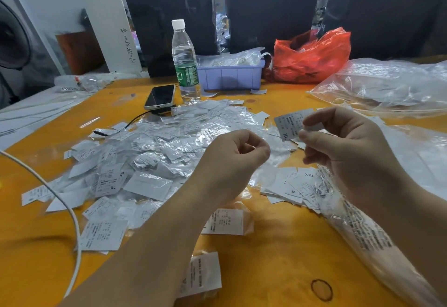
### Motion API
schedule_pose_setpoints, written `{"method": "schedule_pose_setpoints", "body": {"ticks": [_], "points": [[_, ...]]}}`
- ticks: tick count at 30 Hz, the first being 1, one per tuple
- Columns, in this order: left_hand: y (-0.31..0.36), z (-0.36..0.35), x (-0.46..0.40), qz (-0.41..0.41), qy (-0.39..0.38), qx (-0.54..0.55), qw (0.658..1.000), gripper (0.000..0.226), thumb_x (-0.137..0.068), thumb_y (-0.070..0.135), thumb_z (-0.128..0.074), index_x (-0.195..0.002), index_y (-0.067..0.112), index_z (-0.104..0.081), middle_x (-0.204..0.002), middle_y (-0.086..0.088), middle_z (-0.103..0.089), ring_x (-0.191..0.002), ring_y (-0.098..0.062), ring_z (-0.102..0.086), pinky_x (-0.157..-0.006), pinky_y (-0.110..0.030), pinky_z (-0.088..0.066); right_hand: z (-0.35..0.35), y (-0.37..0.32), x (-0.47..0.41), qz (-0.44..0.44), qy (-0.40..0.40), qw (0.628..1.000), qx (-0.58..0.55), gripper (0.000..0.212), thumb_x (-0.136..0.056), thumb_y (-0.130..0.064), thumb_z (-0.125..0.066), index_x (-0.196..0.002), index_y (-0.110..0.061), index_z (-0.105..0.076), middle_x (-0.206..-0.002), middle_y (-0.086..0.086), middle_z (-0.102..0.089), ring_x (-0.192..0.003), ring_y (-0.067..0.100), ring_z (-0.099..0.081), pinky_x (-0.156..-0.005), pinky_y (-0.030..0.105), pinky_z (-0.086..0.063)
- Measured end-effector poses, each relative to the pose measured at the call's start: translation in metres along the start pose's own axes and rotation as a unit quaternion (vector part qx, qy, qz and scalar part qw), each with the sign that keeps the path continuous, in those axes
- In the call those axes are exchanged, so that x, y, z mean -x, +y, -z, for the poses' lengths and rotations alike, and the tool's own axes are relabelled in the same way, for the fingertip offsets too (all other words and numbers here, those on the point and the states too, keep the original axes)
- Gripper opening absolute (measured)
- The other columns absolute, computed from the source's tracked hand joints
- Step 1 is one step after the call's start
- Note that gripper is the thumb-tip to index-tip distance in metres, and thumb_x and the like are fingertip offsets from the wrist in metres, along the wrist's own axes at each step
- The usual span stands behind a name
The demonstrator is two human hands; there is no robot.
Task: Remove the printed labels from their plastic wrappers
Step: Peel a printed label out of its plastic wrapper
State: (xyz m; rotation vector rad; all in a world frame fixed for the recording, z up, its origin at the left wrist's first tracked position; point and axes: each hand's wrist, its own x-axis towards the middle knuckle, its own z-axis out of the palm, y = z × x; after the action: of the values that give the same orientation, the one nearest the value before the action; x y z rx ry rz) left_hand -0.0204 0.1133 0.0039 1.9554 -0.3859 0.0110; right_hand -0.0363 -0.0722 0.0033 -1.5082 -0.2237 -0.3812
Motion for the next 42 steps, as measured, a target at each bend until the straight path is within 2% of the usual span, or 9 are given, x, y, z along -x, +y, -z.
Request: {"method": "schedule_pose_setpoints", "body": {"ticks": [3,5,16,20,24,30,34,38,42], "points": [[-0.0011,0.0012,-0.0022,0.016,-0.009,0.042,0.999,0.009,-0.092,0.024,-0.065,-0.087,0.020,-0.071,-0.068,0.011,-0.067,-0.060,0.005,-0.058,-0.054,-0.011,-0.045,-0.0016,0.0018,0.0007,-0.014,-0.032,0.999,-0.006,0.027,-0.082,0.002,-0.069,-0.075,-0.025,-0.071,-0.070,-0.008,-0.065,-0.053,0.012,-0.057,-0.053,0.025,-0.051],[-0.0013,0.0022,-0.0035,0.023,-0.008,0.071,0.997,0.010,-0.093,0.021,-0.064,-0.088,0.015,-0.070,-0.061,0.016,-0.063,-0.055,0.005,-0.056,-0.053,-0.009,-0.042,-0.0025,0.0030,0.0011,-0.030,-0.043,0.999,-0.008,0.023,-0.081,0.002,-0.069,-0.077,-0.020,-0.070,-0.067,-0.007,-0.064,-0.053,0.012,-0.057,-0.053,0.026,-0.051],[-0.0009,0.0057,-0.0066,0.056,-0.007,0.131,0.990,0.013,-0.094,0.025,-0.062,-0.090,0.014,-0.069,-0.056,0.014,-0.054,-0.052,-0.003,-0.045,-0.061,-0.023,-0.044,-0.0036,0.0031,0.0014,-0.061,-0.072,0.996,0.001,0.020,-0.081,0.006,-0.067,-0.084,-0.014,-0.067,-0.066,-0.005,-0.065,-0.053,0.013,-0.057,-0.053,0.024,-0.051],[-0.0001,0.0057,-0.0071,0.080,-0.017,0.152,0.985,0.013,-0.093,0.025,-0.064,-0.086,0.014,-0.070,-0.069,0.003,-0.061,-0.062,-0.010,-0.048,-0.071,-0.033,-0.046,-0.0032,0.0044,0.0012,-0.065,-0.089,0.994,-0.002,0.025,-0.080,0.007,-0.067,-0.088,-0.018,-0.068,-0.069,-0.004,-0.066,-0.054,0.014,-0.057,-0.053,0.024,-0.051],[-0.0009,0.0064,-0.0066,0.088,-0.042,0.139,0.986,0.013,-0.091,0.026,-0.066,-0.086,0.015,-0.071,-0.072,0.006,-0.066,-0.064,-0.007,-0.052,-0.065,-0.025,-0.045,-0.0023,0.0055,-0.0005,-0.081,-0.091,0.992,-0.032,0.035,-0.081,0.010,-0.064,-0.102,-0.018,-0.066,-0.072,0.000,-0.065,-0.053,0.014,-0.054,-0.052,0.025,-0.050],[0.0025,0.0068,-0.0036,0.074,-0.110,0.119,0.984,0.011,-0.089,0.022,-0.067,-0.081,0.014,-0.070,-0.067,0.003,-0.058,-0.057,-0.007,-0.047,-0.058,-0.022,-0.041,-0.0017,0.0036,-0.0008,-0.085,-0.086,0.992,-0.034,0.035,-0.082,0.011,-0.061,-0.105,-0.014,-0.065,-0.068,-0.003,-0.063,-0.055,0.014,-0.053,-0.052,0.024,-0.050],[0.0043,0.0069,-0.0019,0.069,-0.127,0.113,0.983,0.012,-0.087,0.021,-0.069,-0.084,0.010,-0.069,-0.076,-0.006,-0.056,-0.067,-0.015,-0.047,-0.066,-0.029,-0.041,-0.0024,0.0016,-0.0005,-0.089,-0.096,0.991,-0.037,0.034,-0.079,0.009,-0.065,-0.106,-0.012,-0.065,-0.069,-0.002,-0.065,-0.055,0.016,-0.057,-0.054,0.027,-0.054],[0.0053,0.0084,-0.0014,0.069,-0.115,0.120,0.984,0.009,-0.085,0.020,-0.071,-0.082,0.012,-0.070,-0.070,0.002,-0.061,-0.065,-0.012,-0.050,-0.066,-0.029,-0.041,-0.0017,-0.0006,0.0001,-0.060,-0.053,0.995,-0.053,0.038,-0.067,-0.007,-0.072,-0.104,-0.013,-0.064,-0.072,0.002,-0.068,-0.056,0.017,-0.063,-0.056,0.030,-0.057],[0.0059,0.0061,-0.0006,0.067,-0.113,0.131,0.983,0.007,-0.085,0.017,-0.072,-0.084,0.011,-0.070,-0.083,-0.011,-0.058,-0.079,-0.023,-0.049,-0.074,-0.039,-0.040,-0.0020,0.0006,-0.0007,-0.058,-0.031,0.994,-0.084,0.037,-0.061,-0.009,-0.074,-0.096,-0.011,-0.061,-0.075,0.007,-0.071,-0.057,0.022,-0.067,-0.056,0.032,-0.058]]}}
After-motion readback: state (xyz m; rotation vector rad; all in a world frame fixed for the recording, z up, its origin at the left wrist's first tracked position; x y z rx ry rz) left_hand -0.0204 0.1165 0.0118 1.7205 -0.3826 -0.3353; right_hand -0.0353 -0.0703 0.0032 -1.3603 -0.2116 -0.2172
